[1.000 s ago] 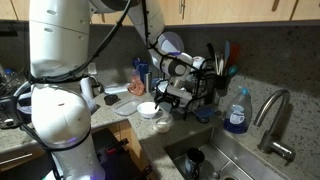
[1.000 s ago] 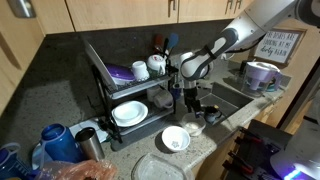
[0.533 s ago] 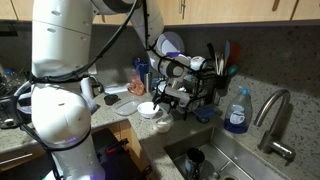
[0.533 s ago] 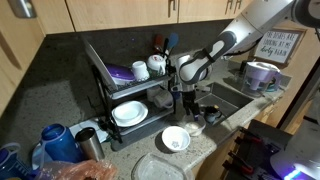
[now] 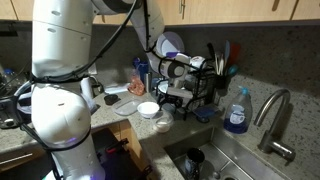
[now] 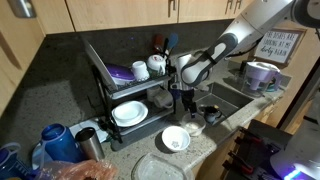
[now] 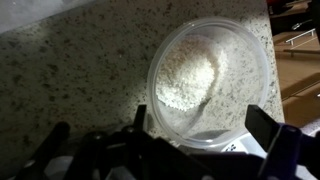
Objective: Pour the sugar out of the clear bowl into the white bowl
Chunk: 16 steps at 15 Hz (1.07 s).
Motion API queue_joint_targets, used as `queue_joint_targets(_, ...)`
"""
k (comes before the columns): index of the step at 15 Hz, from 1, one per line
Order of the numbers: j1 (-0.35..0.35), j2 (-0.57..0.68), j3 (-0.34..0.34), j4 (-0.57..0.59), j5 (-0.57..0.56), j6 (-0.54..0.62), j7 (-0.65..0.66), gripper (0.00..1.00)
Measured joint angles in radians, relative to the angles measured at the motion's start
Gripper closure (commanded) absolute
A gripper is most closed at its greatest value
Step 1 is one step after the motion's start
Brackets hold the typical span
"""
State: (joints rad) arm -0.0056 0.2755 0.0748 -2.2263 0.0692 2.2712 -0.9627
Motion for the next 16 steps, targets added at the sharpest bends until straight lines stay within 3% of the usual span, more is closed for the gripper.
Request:
queue_joint_targets(6, 0.000, 0.031, -0.011, -0.010, -0.071, 0.047, 0.122, 0.00)
queue_joint_targets(7, 0.000, 0.036, -0.012, -0.010, -0.075, 0.048, 0.132, 0.25)
queue_joint_targets(8, 0.000, 0.041, -0.012, -0.011, -0.078, 0.049, 0.144, 0.26)
queue_joint_targets(16, 0.000, 0.057, -0.011, -0.023, -0.080, 0.069, 0.169, 0.89)
